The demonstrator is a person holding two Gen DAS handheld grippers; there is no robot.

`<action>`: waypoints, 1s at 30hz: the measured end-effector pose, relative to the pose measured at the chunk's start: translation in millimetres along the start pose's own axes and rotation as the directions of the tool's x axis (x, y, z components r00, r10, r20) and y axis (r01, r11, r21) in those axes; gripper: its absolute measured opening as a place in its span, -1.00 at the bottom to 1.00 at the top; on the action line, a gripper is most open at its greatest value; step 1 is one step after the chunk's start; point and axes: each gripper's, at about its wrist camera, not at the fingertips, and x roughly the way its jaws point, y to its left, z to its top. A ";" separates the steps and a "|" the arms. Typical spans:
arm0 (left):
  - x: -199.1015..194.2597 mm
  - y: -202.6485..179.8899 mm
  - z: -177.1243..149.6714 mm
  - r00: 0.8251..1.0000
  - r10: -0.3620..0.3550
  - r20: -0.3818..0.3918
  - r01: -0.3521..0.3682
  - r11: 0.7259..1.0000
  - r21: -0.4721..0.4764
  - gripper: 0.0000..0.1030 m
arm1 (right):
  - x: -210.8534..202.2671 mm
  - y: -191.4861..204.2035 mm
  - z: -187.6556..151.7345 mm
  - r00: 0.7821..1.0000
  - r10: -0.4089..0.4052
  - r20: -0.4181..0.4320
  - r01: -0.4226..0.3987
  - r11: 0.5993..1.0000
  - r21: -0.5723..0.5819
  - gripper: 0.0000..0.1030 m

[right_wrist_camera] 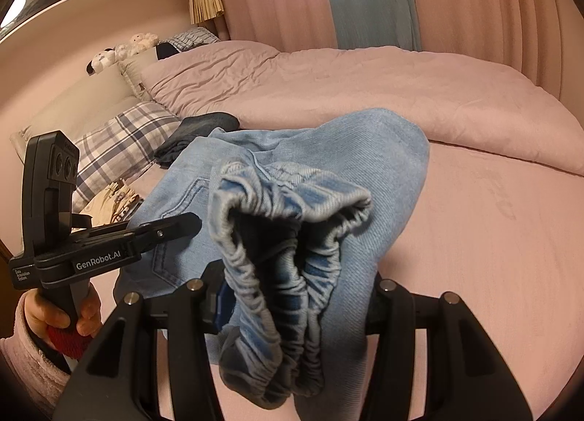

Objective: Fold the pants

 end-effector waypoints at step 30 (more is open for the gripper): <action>109.5 22.8 21.1 0.988 0.073 -0.135 -0.074 0.997 -0.005 -0.61 | 110.1 -49.3 15.7 0.995 -0.010 -0.098 0.021 0.992 0.120 -0.01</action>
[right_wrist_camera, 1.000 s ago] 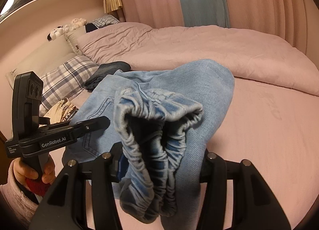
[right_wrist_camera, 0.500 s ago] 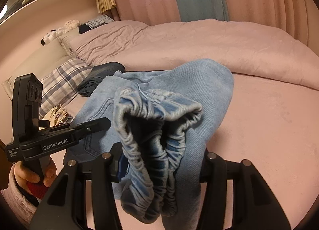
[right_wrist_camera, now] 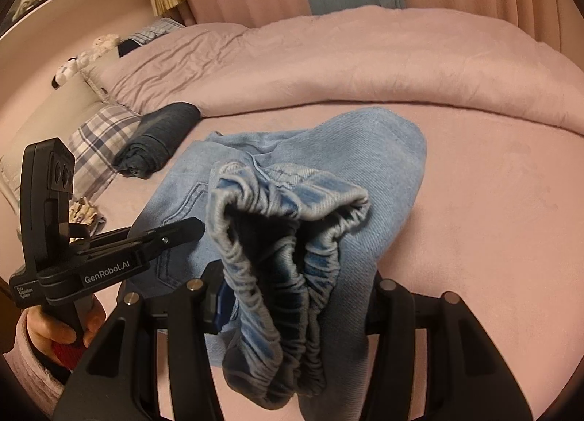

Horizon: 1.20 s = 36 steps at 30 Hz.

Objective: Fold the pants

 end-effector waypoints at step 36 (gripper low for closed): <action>4.7 -13.6 -1.2 0.986 0.155 0.058 -0.159 0.984 0.085 0.11 | -13.8 -22.8 9.2 0.983 -0.166 0.076 0.162 0.985 0.062 0.38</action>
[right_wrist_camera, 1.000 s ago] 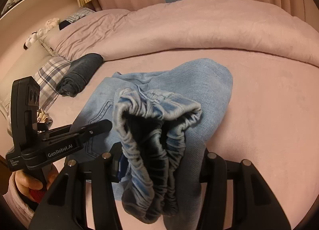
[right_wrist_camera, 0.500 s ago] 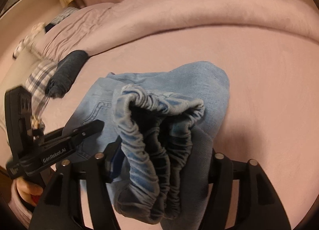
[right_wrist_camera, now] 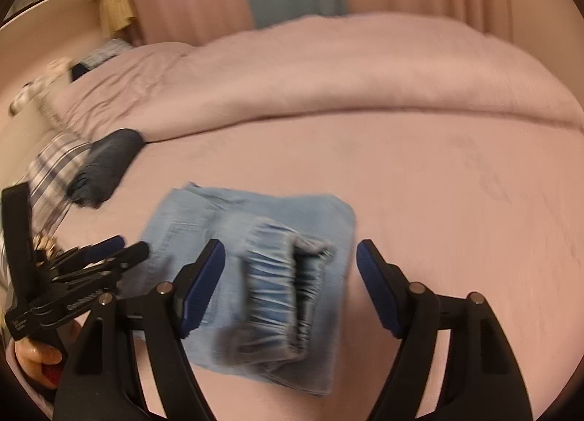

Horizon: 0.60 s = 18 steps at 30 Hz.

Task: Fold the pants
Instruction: 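Fold the waistband over the bundle with the right gripper and release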

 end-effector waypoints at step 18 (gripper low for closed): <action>45.4 -16.5 -15.1 0.996 0.004 -0.093 0.004 0.996 0.090 0.23 | 66.3 -14.9 -20.4 0.983 0.066 -0.172 -0.070 0.997 -0.014 0.13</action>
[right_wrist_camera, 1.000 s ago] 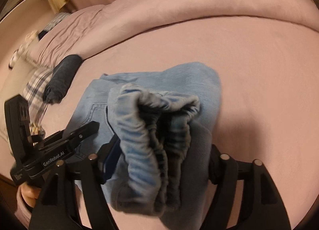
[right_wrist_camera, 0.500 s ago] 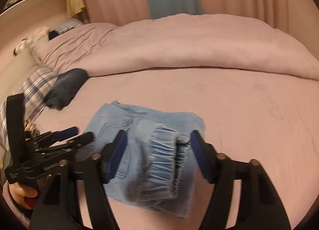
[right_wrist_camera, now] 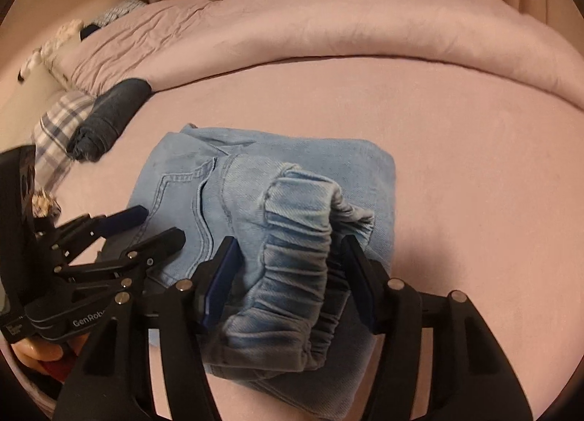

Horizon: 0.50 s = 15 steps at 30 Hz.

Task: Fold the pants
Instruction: 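Fold the waistband over the bundle with the right gripper and release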

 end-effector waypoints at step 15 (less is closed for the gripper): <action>-67.8 -13.0 -7.8 0.999 0.052 0.009 -0.051 0.998 -0.044 0.50 | -65.7 8.5 -16.6 0.991 -0.131 0.013 0.130 0.991 0.023 0.47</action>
